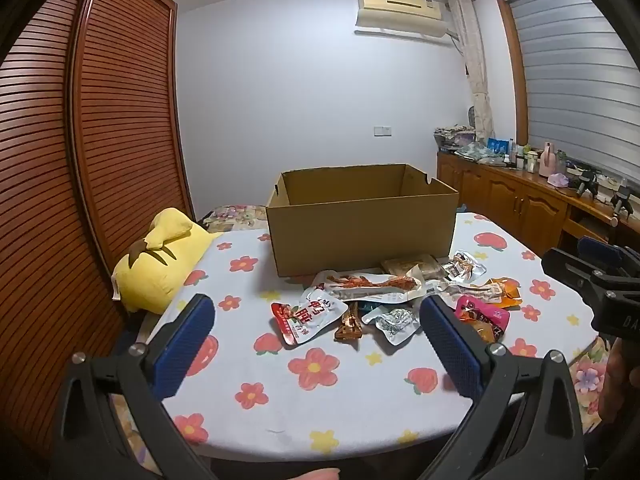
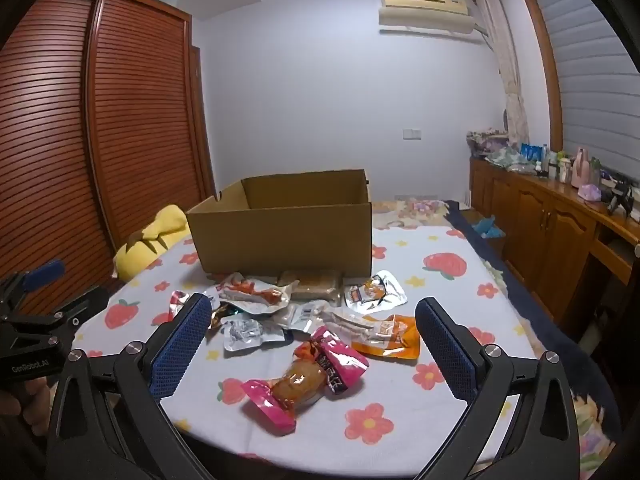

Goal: Organize snacks

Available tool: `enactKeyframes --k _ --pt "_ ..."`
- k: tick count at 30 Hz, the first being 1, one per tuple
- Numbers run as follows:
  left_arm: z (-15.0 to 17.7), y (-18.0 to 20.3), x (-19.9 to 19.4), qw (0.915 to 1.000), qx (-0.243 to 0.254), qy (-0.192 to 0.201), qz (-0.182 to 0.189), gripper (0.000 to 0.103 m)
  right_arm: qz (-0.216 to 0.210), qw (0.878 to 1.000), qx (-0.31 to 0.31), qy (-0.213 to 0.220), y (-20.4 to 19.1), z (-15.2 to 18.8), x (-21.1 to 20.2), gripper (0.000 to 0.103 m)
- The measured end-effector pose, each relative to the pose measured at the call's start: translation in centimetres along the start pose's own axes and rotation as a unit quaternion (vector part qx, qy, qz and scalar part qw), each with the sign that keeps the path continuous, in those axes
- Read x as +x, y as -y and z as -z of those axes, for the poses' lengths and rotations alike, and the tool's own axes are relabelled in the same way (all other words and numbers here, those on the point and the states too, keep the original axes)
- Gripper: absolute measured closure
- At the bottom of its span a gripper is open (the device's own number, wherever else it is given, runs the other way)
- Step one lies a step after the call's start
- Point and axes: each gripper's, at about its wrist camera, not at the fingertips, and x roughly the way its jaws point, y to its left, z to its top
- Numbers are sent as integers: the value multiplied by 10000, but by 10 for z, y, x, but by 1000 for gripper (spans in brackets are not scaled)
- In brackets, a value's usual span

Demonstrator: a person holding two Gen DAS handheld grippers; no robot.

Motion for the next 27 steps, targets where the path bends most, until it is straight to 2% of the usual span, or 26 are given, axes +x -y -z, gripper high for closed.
enactKeyframes --k 27 --pt "-2 -3 -1 10000 -3 -38 -3 0 -14 10000 35 -11 1 1 -1 0"
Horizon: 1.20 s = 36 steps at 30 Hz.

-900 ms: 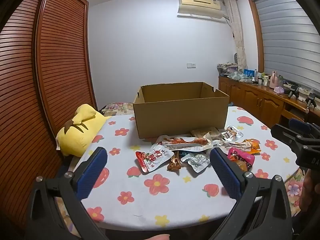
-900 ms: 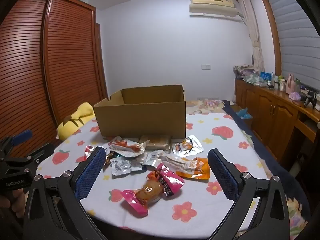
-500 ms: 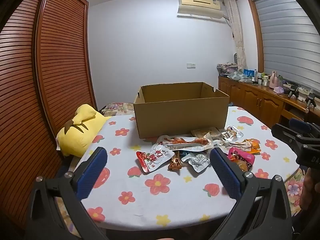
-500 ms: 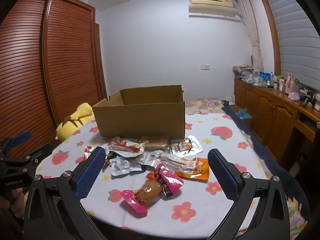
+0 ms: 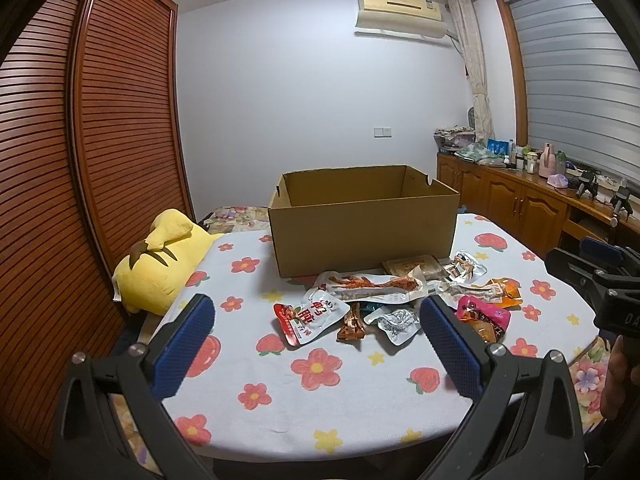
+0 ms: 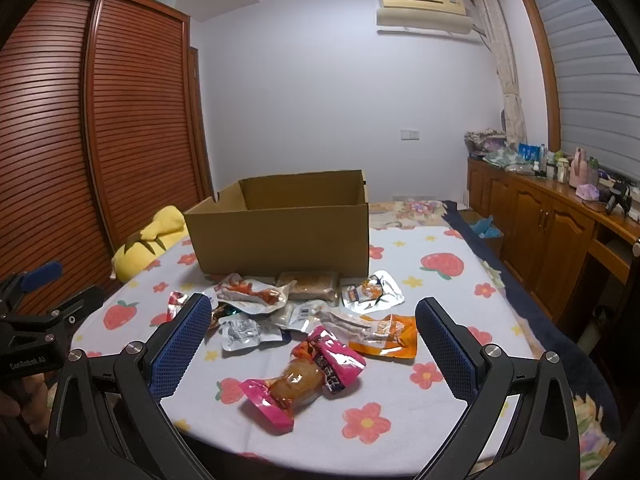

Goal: Organize snacks

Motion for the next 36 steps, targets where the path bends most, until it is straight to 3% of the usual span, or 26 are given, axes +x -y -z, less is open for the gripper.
enactKeyframes --k 36 --pt "-5 3 -9 10000 31 52 5 0 -12 10000 0 6 -1 0 -5 0"
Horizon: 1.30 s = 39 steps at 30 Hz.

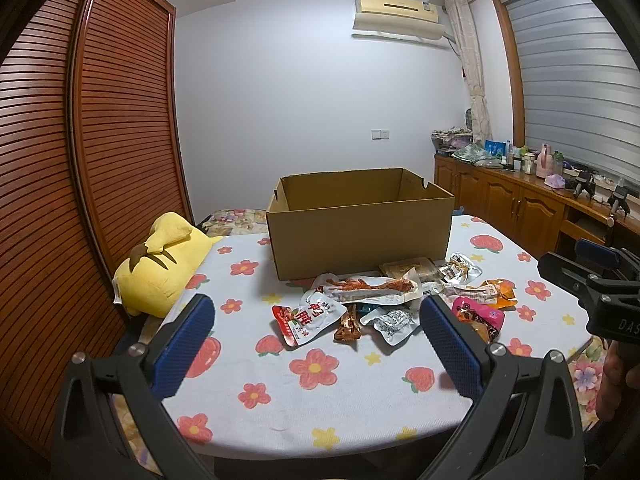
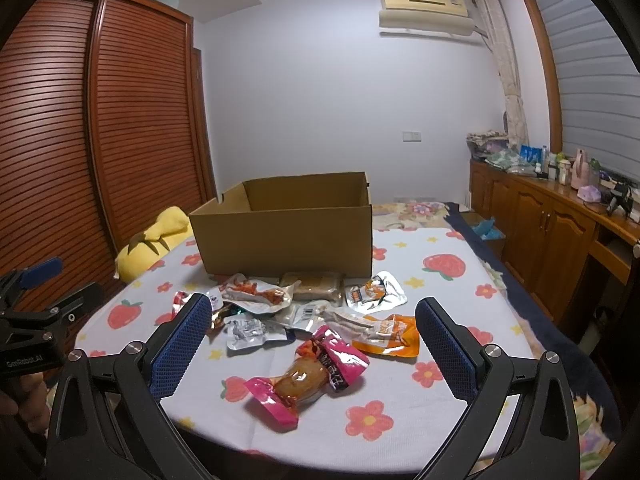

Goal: Organize snacks

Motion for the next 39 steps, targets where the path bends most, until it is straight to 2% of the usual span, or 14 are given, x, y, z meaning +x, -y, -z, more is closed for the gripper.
enactKeyframes --k 27,33,39 --pt "-1 1 1 10000 8 -55 32 0 -8 10000 -8 -28 -1 1 -2 0" --pt "12 -9 25 9994 -47 -319 82 0 -224 9994 -73 -264 -3 5 15 0" --pt "23 -18 53 9983 -41 -571 114 0 -496 9959 -226 -722 -4 16 45 11"
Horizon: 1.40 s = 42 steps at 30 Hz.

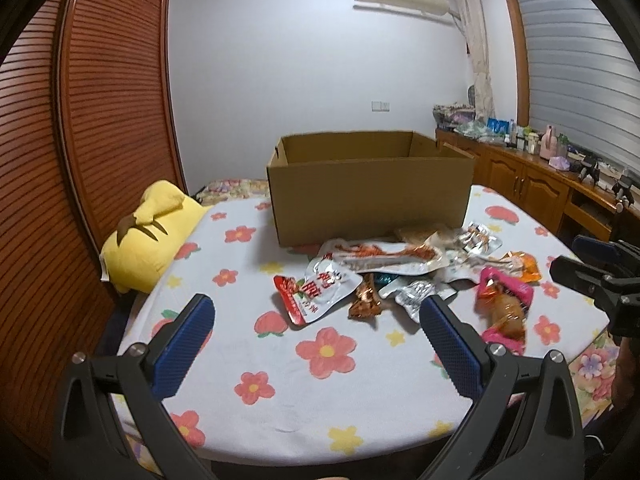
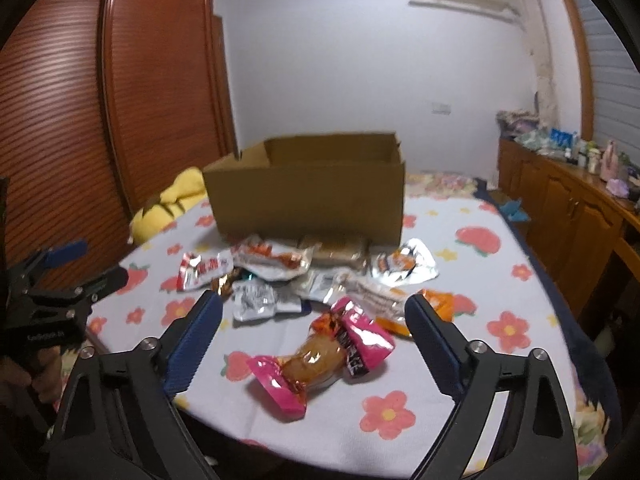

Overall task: Organize snacks
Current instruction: 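Lower the left tool onto the white-red duck pouch while the right tool approaches the pink sausage snack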

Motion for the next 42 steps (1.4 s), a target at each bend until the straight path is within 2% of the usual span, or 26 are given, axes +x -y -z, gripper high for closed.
enactKeyframes --k 5,9,16,20,25,31,33,39,42 --pt "5 -8 23 9998 0 -195 81 0 -178 9985 -43 -518 3 10 31 18" --pt "6 -14 37 9993 -68 -337 173 0 -270 9953 204 -911 13 19 49 19" --pt "3 -17 57 9985 -59 -481 239 1 -418 9898 555 -1244 25 32 62 19" --pt "0 -19 71 9975 -69 -612 342 2 -427 9886 584 -1317 25 33 67 19" --pt "-7 -22 88 9959 -60 -753 489 9 -327 9890 466 -1363 20 30 76 19" --pt "-18 -30 110 9922 28 -963 795 10 -252 9888 424 -1409 25 34 82 19" --pt "-19 -31 119 9910 106 -1063 802 11 -233 9887 403 -1423 27 36 83 19" --pt "-19 -30 143 9854 448 -1328 964 23 -176 9899 263 -1382 26 39 84 23" --pt "-21 -28 152 9815 662 -1433 1084 23 -142 9905 192 -1354 24 41 84 24"
